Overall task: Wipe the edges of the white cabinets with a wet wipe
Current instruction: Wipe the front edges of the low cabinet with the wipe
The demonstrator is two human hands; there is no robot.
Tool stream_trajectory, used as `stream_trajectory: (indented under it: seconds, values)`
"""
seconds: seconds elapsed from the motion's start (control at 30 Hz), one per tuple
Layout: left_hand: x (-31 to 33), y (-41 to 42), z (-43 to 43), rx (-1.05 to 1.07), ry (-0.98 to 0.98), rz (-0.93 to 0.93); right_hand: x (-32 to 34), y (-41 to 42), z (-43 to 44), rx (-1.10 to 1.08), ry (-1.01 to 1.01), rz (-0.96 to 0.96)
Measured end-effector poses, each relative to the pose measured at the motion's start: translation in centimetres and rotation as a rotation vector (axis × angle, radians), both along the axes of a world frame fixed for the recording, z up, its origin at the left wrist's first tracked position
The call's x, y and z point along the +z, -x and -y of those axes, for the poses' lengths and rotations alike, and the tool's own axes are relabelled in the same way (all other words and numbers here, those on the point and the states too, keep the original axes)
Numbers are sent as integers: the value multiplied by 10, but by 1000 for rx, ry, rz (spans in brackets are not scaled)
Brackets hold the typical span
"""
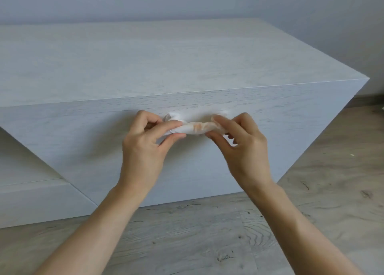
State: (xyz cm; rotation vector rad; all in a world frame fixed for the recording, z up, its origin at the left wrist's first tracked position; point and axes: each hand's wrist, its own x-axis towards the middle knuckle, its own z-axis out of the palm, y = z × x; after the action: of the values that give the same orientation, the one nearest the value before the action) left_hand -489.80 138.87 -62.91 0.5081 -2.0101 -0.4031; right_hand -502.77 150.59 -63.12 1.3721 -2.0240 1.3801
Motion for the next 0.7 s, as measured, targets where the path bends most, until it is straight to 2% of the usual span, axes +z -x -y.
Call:
stream_trajectory:
  seconds: [0.1, 0.17, 0.3, 0.4, 0.53, 0.7]
  values:
    - [0, -8, 3, -16, 29, 6, 5, -19, 16, 0, 13, -148]
    - [-1, -10, 4, -22, 28, 8, 7, -29, 24, 17, 10, -167]
    - [-1, 0, 0, -34, 81, 26, 8, -16, 15, 35, 18, -113]
    - [3, 17, -10, -86, 101, 33, 9, 8, -4, -1, 18, -27]
    - [6, 30, -19, -73, 90, 30, 11, 25, -17, 72, -15, 127]
    - [5, 6, -3, -2, -1, -8, 12, -3, -2, 69, 3, 114]
